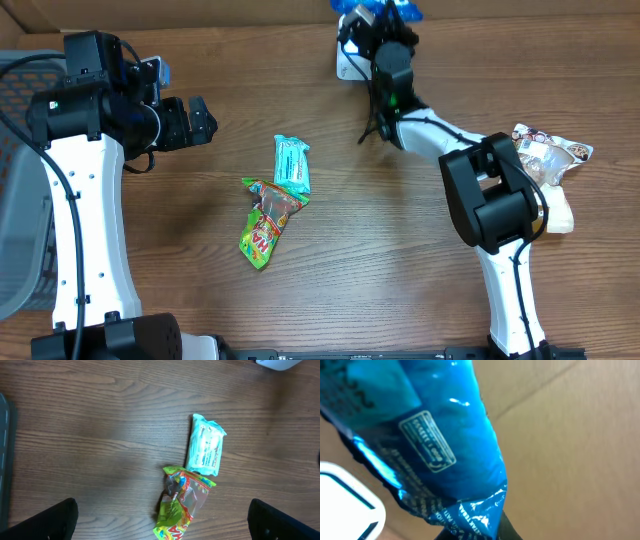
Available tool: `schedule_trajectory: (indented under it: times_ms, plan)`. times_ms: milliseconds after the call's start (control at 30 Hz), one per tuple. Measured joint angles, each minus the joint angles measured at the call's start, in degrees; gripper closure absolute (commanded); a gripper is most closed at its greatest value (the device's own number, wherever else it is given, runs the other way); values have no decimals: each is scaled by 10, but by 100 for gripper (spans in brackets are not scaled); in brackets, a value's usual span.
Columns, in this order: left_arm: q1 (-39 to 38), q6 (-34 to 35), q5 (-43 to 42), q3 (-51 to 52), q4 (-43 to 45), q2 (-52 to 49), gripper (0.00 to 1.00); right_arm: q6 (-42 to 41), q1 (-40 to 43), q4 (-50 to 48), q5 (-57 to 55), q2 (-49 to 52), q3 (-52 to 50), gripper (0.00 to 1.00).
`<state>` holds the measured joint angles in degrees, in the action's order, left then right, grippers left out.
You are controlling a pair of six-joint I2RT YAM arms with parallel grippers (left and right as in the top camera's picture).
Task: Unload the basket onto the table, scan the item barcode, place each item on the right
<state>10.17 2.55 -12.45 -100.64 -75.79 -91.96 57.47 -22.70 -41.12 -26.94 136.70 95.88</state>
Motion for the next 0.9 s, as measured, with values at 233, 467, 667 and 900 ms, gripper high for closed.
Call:
schedule_trajectory:
  times_ms: [233, 467, 667, 900]
  plan:
    - [0, 0, 0, 0, 0, 0, 0, -16, 19, 38, 63, 0, 42, 96]
    - [0, 0, 0, 0, 0, 0, 0, -20, 35, 43, 83, 25, 43, 96]
    - [0, 0, 0, 0, 0, 0, 1, -20, 36, 43, 87, 64, 43, 96]
    - [0, 0, 0, 0, 0, 0, 0, -19, 37, 43, 87, 91, 43, 96]
